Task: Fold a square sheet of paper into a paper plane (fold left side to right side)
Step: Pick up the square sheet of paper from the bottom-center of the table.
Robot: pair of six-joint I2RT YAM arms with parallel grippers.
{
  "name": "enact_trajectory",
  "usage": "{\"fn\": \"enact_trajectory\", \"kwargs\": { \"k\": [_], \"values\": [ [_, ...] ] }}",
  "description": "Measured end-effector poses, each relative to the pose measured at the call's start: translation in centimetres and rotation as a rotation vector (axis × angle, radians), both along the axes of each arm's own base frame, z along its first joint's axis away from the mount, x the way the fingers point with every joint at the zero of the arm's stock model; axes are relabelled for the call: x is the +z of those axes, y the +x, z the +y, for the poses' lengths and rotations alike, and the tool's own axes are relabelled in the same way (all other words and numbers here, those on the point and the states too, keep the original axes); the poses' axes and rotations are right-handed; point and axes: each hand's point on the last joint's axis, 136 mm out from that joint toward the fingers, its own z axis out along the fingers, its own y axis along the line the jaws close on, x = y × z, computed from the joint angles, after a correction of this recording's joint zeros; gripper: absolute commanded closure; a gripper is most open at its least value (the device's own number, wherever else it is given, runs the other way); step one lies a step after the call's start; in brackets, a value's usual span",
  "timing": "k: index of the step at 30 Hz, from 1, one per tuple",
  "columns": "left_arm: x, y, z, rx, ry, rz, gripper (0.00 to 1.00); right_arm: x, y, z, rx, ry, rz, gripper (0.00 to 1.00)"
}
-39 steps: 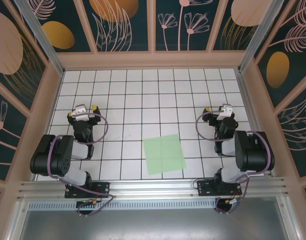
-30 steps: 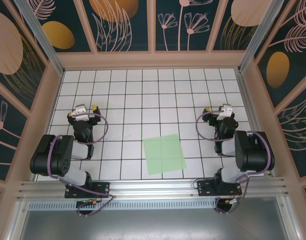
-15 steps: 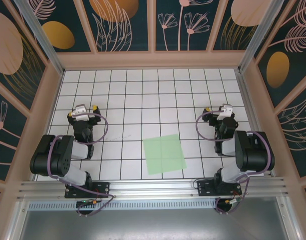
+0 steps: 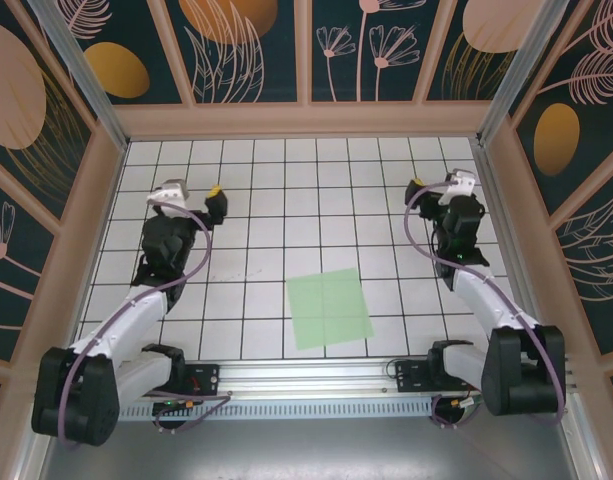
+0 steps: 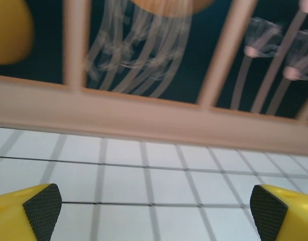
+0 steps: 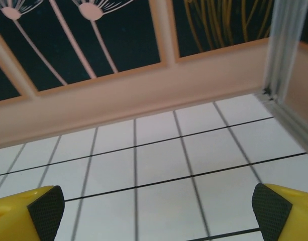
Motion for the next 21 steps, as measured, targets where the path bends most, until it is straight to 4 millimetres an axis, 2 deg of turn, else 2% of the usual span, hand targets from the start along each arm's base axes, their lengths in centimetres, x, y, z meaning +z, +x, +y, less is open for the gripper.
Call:
{"fn": "enact_trajectory", "kwargs": {
  "k": [2, 5, 7, 11, 15, 21],
  "values": [
    [-0.2, -1.2, -3.1, -0.111, -0.026, 0.06, 0.01, 0.2, -0.1, 2.0, 0.037, 0.049, 0.076, 0.01],
    [-1.4, -3.7, -8.1, -0.283, -0.051, 0.172, 0.02, -1.2, -0.9, 4.6, 0.081, 0.127, 0.219, 0.01],
    [-2.4, -5.9, -11.5, -0.406, -0.059, 0.259, 0.02, -3.2, -2.1, 6.4, 0.109, 0.172, 0.328, 0.01],
    [-5.2, -10.8, -17.1, -0.603, -0.031, 0.429, 0.02, -7.9, -5.8, 10.4, 0.17, 0.23, 0.558, 0.01],
    [-8.8, -15.4, -20.9, -0.741, 0.038, 0.585, 0.02, -11.3, -9.4, 13.5, 0.214, 0.251, 0.721, 0.01],
    [-14.5, -19.9, -23.5, -0.823, 0.151, 0.767, 0.01, -16.1, -13.4, 16.6, 0.235, 0.19, 0.924, 0.01]
  ]
}}
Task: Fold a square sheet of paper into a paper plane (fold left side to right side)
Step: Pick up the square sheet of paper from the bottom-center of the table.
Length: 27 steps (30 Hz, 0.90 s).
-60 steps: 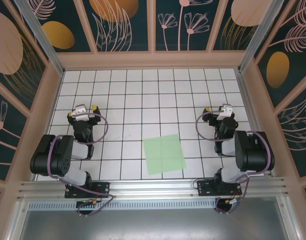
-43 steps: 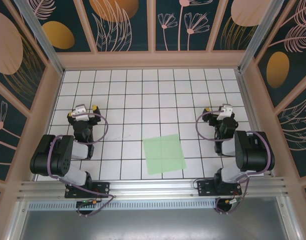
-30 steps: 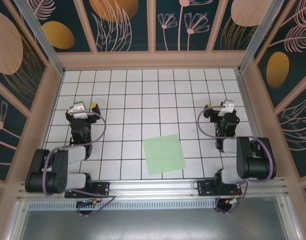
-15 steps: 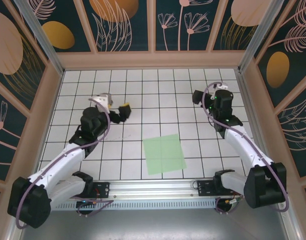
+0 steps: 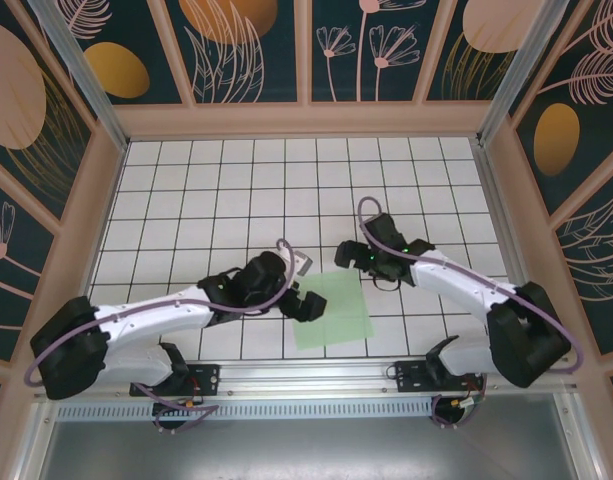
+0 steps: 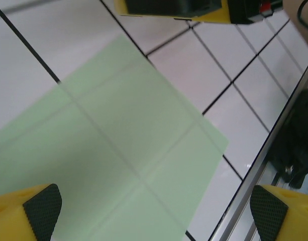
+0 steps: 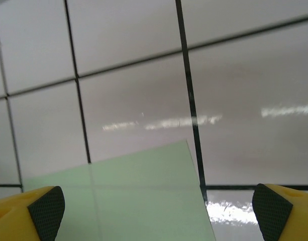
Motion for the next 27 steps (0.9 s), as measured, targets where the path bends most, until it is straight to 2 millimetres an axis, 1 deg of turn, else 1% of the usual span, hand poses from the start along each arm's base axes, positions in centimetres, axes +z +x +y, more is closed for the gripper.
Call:
{"fn": "enact_trajectory", "kwargs": {
  "k": [2, 4, 8, 11, 18, 22, 24, 27],
  "values": [
    [-1.5, -1.0, -0.4, -0.021, 0.034, 0.032, 0.02, -1.3, -1.0, 0.3, 0.012, -0.032, 0.045, 0.01],
    [-2.4, -1.7, -0.8, -0.034, 0.053, 0.054, 0.01, -2.2, -1.5, 0.4, 0.013, -0.06, 0.069, 0.01],
    [-3.1, -2.6, -1.7, -0.049, 0.039, 0.087, 0.01, -3.5, -2.4, 0.4, 0.015, -0.108, 0.11, 0.01],
    [-3.7, -3.0, -2.0, -0.052, 0.037, 0.113, 0.01, -4.1, -2.9, 0.7, 0.026, -0.134, 0.131, 0.01],
    [-4.8, -3.5, -1.6, -0.049, 0.05, 0.155, 0.01, -4.5, -3.4, 1.2, 0.029, -0.165, 0.136, 0.01],
    [-6.1, -3.8, -1.5, -0.051, 0.08, 0.188, 0.01, -4.5, -3.6, 1.4, 0.029, -0.168, 0.14, 0.01],
    [-6.6, -4.0, -1.4, -0.054, 0.092, 0.2, 0.01, -4.5, -3.6, 1.5, 0.026, -0.172, 0.141, 0.02],
    [-6.9, -4.1, -1.4, -0.056, 0.098, 0.206, 0.02, -4.6, -3.6, 1.5, 0.024, -0.173, 0.143, 0.04]
  ]
}}
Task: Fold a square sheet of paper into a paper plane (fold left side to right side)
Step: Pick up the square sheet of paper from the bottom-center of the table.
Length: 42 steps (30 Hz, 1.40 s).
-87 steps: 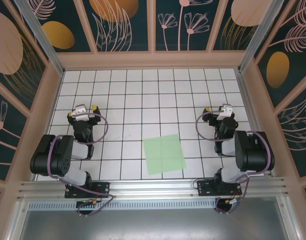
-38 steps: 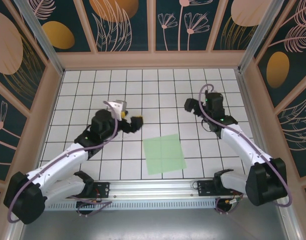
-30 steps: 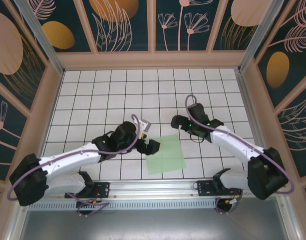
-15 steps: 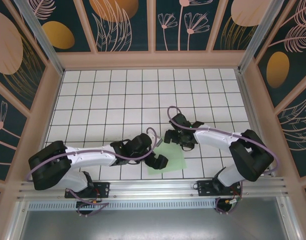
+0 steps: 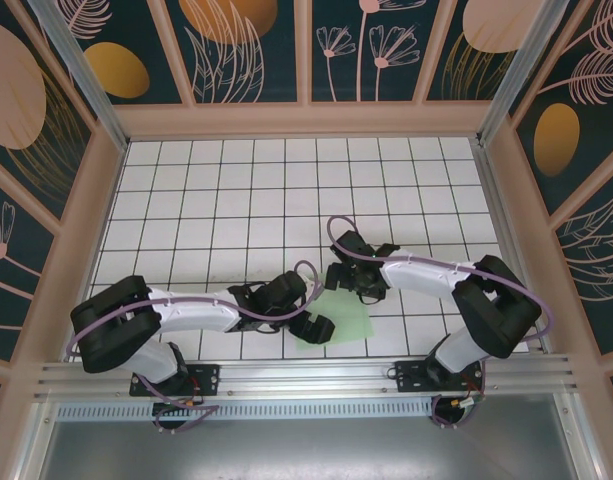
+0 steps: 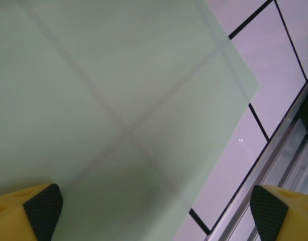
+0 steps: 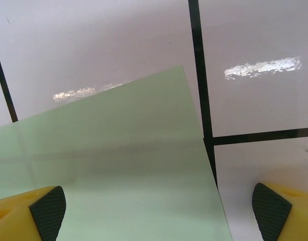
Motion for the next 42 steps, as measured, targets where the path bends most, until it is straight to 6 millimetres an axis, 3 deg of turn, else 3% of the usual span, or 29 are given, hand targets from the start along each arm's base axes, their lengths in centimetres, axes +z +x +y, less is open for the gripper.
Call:
{"fn": "enact_trajectory", "kwargs": {
  "k": [9, 17, 20, 22, 30, 36, 42],
  "values": [
    [0.0, 0.0, 0.0, 0.0, 0.001, 0.0, 0.02, 0.0, -0.5, 0.7, 0.018, 0.028, 0.022, 0.11],
    [0.0, 0.0, 0.0, 0.0, 0.001, 0.0, 0.02, 0.4, -1.6, 2.8, 0.074, 0.108, 0.061, 0.16],
    [0.0, 0.0, 0.0, 0.0, 0.001, 0.0, 0.02, 0.6, -2.2, 3.8, 0.099, 0.153, 0.084, 0.23],
    [0.0, 0.0, 0.0, 0.0, 0.001, 0.0, 0.01, 0.7, -2.5, 4.3, 0.124, 0.17, 0.093, 0.34],
    [0.1, 0.4, 0.1, 0.012, 0.004, -0.025, 0.02, 0.9, -2.9, 5.1, 0.165, 0.211, 0.107, 0.59],
    [2.8, 1.5, 0.7, 0.049, -0.034, -0.116, 0.02, 0.8, -2.9, 5.4, 0.178, 0.267, 0.111, 0.73],
    [5.4, 3.4, 1.3, 0.111, -0.091, -0.164, 0.01, 1.2, -2.4, 4.0, 0.144, 0.354, 0.091, 0.75]
  ]
}}
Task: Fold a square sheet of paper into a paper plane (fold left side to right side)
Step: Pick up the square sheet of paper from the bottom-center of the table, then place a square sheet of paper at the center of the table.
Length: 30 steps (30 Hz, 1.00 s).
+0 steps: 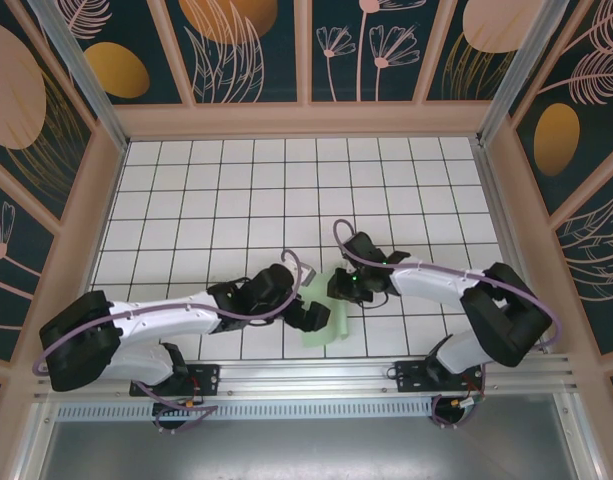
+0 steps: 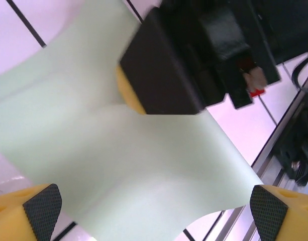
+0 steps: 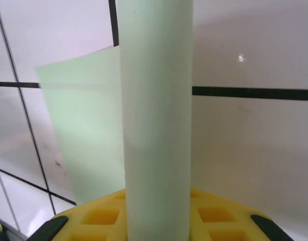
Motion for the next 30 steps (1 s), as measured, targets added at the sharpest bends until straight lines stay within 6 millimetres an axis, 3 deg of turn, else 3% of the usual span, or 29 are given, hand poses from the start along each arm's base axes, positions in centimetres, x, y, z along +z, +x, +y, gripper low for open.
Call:
{"fn": "enact_trajectory", "kwargs": {
  "k": [7, 13, 18, 20, 24, 30],
  "values": [
    [2.4, 5.5, 3.2, 0.161, -0.079, -0.01, 0.02, 3.3, 2.2, -2.6, -0.05, 0.209, -0.106, 0.75],
    [5.4, 9.5, 5.6, 0.258, -0.215, 0.016, 0.01, 9.3, 5.9, -6.0, -0.095, 0.435, -0.316, 0.76],
    [10.7, 11.3, 4.6, 0.205, -0.346, -0.017, 0.01, 13.7, 7.6, -7.4, -0.056, 0.556, -0.421, 0.76],
    [13.0, 11.6, 3.9, 0.169, -0.396, -0.044, 0.02, 16.1, 8.0, -7.1, -0.015, 0.595, -0.467, 0.76],
    [17.1, 12.0, 2.6, 0.09, -0.478, -0.091, 0.02, 22.8, 8.8, -6.3, 0.097, 0.675, -0.611, 0.77],
    [21.4, 12.3, 1.0, 0.003, -0.545, -0.132, 0.01, 31.5, 8.4, -5.4, 0.235, 0.755, -0.791, 0.77]
  ]
}}
